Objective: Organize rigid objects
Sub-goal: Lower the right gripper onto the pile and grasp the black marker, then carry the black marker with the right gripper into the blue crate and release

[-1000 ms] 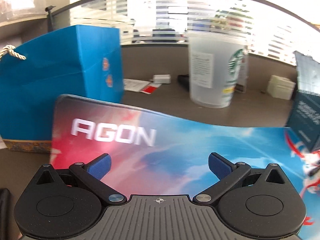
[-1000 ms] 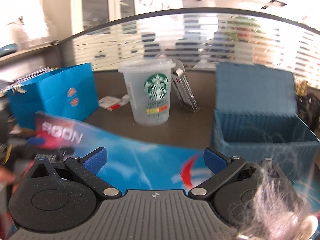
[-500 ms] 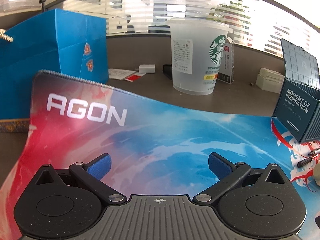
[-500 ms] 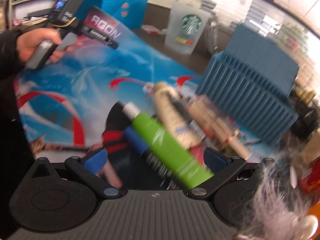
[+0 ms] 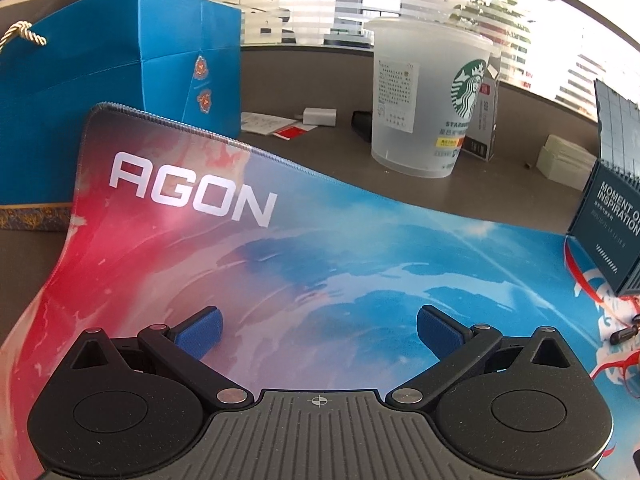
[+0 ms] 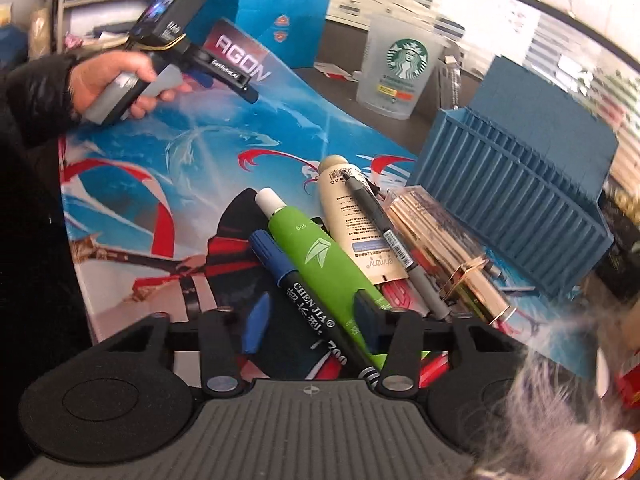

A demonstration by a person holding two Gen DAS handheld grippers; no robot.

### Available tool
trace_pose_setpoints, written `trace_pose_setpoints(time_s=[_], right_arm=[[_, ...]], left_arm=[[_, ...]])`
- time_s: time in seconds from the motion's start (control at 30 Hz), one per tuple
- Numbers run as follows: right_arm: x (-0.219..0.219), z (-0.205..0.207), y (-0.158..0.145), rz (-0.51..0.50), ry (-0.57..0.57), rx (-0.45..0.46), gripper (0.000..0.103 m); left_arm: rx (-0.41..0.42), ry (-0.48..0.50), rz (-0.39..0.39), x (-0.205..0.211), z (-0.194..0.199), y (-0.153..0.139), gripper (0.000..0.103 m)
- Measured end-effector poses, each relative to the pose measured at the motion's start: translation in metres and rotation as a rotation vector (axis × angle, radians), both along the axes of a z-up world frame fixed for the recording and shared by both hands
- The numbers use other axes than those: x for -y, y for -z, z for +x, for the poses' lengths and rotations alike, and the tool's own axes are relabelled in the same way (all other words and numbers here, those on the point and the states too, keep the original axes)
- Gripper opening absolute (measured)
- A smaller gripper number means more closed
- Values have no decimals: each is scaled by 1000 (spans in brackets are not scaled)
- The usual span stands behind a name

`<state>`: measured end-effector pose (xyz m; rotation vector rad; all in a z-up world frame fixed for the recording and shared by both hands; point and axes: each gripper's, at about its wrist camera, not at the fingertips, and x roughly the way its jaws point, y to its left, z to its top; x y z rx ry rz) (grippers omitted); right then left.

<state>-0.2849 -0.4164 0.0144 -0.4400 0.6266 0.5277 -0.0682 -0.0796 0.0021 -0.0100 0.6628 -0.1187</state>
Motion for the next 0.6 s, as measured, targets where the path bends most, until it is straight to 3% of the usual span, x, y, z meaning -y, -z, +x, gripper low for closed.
trace_pose_setpoints(time_s=[0.17,0.47,0.6], right_arm=[[-1,3,-2,7,-48,-58,21],[-4,27,-2,120,-54,-167,17],[-8,28,-5,134,-60,-174,12]], left_arm=[[-2,0,9,1,0,0,103],[-1,0,14,1,0,1,103],[-1,0,10,1,0,1,103]])
